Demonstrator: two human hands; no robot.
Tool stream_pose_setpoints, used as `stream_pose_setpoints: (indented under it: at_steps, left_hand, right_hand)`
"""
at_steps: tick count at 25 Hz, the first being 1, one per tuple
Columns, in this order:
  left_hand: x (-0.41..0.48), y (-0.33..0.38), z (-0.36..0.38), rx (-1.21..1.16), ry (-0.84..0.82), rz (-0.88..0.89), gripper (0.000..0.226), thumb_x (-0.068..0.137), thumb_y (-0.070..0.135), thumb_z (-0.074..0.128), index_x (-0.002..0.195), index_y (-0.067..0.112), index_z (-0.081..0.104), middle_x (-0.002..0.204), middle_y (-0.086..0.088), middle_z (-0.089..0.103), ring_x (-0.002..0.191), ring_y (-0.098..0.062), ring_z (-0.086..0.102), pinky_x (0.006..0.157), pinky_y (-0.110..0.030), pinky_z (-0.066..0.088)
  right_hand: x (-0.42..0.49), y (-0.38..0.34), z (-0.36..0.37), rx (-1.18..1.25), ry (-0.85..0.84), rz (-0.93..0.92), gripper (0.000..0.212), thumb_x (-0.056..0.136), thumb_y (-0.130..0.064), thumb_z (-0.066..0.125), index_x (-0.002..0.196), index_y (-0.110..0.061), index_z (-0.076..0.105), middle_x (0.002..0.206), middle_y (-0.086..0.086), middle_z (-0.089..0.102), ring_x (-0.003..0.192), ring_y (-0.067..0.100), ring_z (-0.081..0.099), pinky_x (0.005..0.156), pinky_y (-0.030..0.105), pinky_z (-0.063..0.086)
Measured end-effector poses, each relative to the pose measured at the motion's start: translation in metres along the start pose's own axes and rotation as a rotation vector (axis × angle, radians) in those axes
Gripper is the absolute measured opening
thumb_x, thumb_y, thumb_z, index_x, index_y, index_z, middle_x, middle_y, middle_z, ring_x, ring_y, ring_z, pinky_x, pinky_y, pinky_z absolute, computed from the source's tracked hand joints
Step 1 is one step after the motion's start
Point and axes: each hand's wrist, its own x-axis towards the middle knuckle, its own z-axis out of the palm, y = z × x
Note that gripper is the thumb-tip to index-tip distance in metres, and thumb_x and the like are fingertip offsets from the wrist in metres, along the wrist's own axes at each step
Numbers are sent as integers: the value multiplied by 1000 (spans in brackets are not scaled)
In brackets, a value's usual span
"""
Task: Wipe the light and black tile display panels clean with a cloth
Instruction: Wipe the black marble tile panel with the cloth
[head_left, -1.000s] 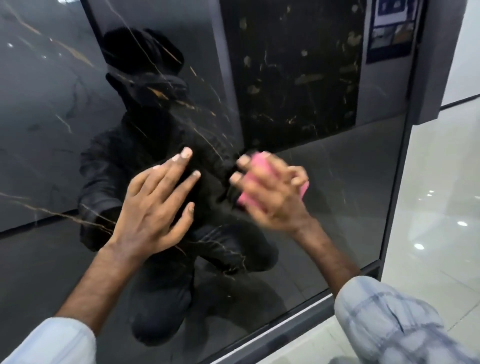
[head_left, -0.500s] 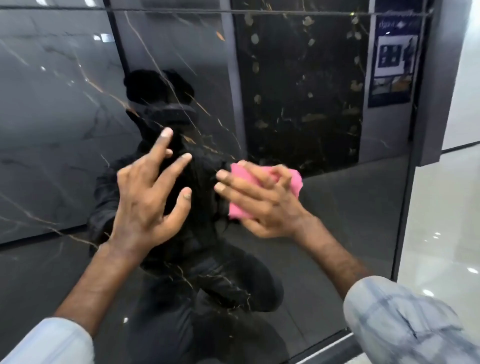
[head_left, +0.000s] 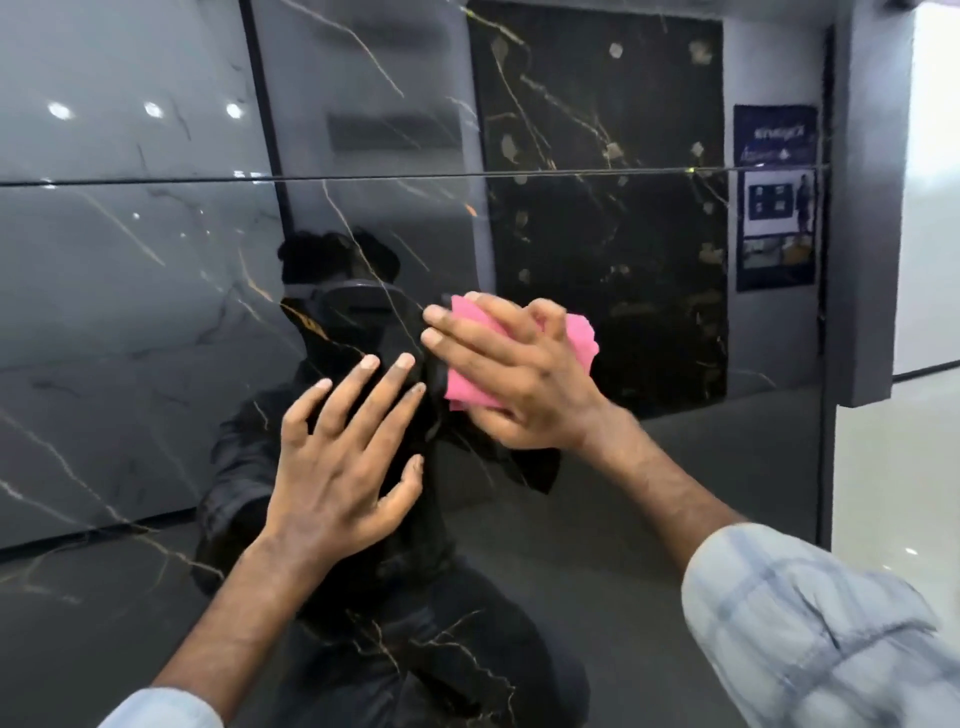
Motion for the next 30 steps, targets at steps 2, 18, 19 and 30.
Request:
stream_pose_setpoints:
  at_steps: [2,18,19,30]
  left_hand:
    - [5,-3,-7,-74,12,9,54,92,41,59,139,17,67,166,-5,39,152,-26,38,112,-51,30]
    - [105,-5,-10,-1,-43,22,58,91,51,51,136,18,65,173,-5,21,154,-26,34,115,-57,23]
    - [105,3,-4,-5,-48,42,58,90,52,52,135,18,65,173,-5,21,156,-26,32,117,-57,22]
    - [80,29,28,98,-40,149,80,94,53,49,159,8,40,173,-7,21,160,-36,16,122,-71,14]
  right_hand:
    - [15,32,3,0,124,372,64,84,-39,68,147,-26,57,157,-7,48,139,21,49,95,47,36]
    - [62,77,-7,-82,78,827,65,100,-45,40,161,-25,29,169,-8,24,149,24,32,102,50,29]
    - [48,70,-5,-103,17,487,64,101,-43,43,161,-23,33,168,-6,27,149,25,34,98,50,31]
    - [-10,118,-20,-153,-102,245,64,101,-44,45,159,-20,33,168,-2,29,149,25,35,94,51,37]
